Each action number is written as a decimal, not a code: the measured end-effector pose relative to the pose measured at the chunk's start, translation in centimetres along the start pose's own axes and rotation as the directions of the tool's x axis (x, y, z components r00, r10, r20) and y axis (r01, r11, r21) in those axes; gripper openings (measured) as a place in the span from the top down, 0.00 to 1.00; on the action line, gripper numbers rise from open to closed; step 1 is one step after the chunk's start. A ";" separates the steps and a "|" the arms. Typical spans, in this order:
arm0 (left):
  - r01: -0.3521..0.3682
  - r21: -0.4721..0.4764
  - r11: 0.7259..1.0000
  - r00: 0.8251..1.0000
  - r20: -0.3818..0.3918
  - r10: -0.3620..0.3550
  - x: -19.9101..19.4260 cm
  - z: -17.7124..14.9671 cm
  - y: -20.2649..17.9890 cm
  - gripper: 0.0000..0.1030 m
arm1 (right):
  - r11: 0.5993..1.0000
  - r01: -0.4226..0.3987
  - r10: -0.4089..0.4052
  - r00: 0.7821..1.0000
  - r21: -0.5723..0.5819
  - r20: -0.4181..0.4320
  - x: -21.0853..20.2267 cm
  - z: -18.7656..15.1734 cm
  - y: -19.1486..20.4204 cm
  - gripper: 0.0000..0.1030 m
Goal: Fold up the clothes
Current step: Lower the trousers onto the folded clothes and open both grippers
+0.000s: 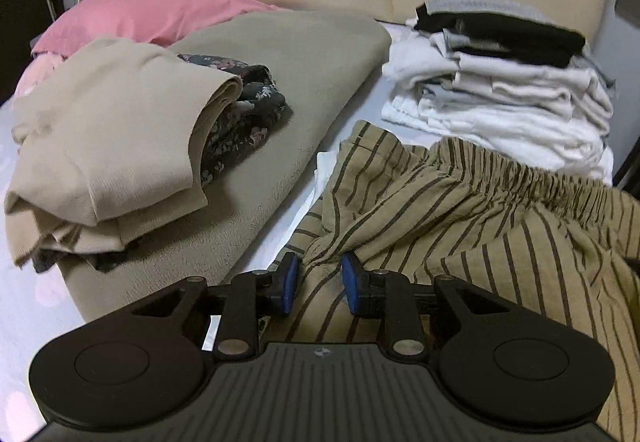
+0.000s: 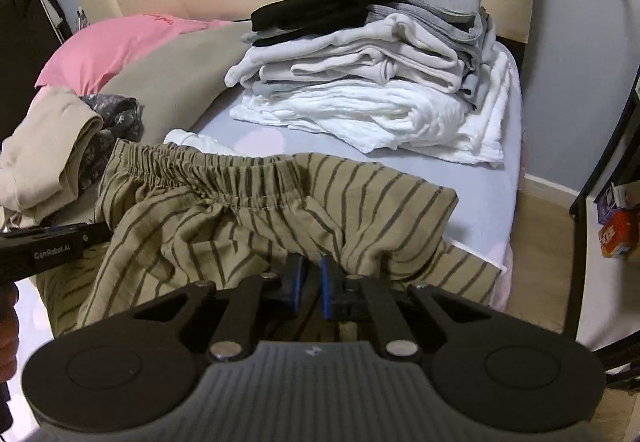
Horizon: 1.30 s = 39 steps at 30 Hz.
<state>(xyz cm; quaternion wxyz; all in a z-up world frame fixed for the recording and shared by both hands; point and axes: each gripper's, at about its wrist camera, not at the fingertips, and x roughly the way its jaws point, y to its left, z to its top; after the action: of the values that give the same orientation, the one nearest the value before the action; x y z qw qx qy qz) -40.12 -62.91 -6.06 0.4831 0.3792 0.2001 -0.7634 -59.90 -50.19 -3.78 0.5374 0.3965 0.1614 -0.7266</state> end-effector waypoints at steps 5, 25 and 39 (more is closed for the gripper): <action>-0.022 -0.028 0.999 0.996 0.081 0.025 -3.3 0.0 -0.1 0.78 | 1.000 -0.017 0.017 0.999 0.007 0.049 -2.1 0.3 -0.1 0.86; 0.025 0.065 0.998 0.999 -0.037 -0.023 -5.8 -4.2 -3.9 0.78 | 0.996 -0.010 -0.003 0.988 -0.087 -0.154 -4.9 -4.5 0.8 0.79; -0.032 -0.019 0.999 0.989 0.144 0.034 -15.1 -5.7 -3.7 0.62 | 0.997 -0.058 0.063 0.994 -0.054 0.091 -10.5 -4.4 -0.8 0.63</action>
<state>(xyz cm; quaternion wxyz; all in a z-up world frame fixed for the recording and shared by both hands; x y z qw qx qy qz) -37.52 -48.58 1.79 0.5120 0.3220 0.1646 -0.7792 -57.72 -40.14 1.11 0.5760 0.3531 0.1425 -0.7233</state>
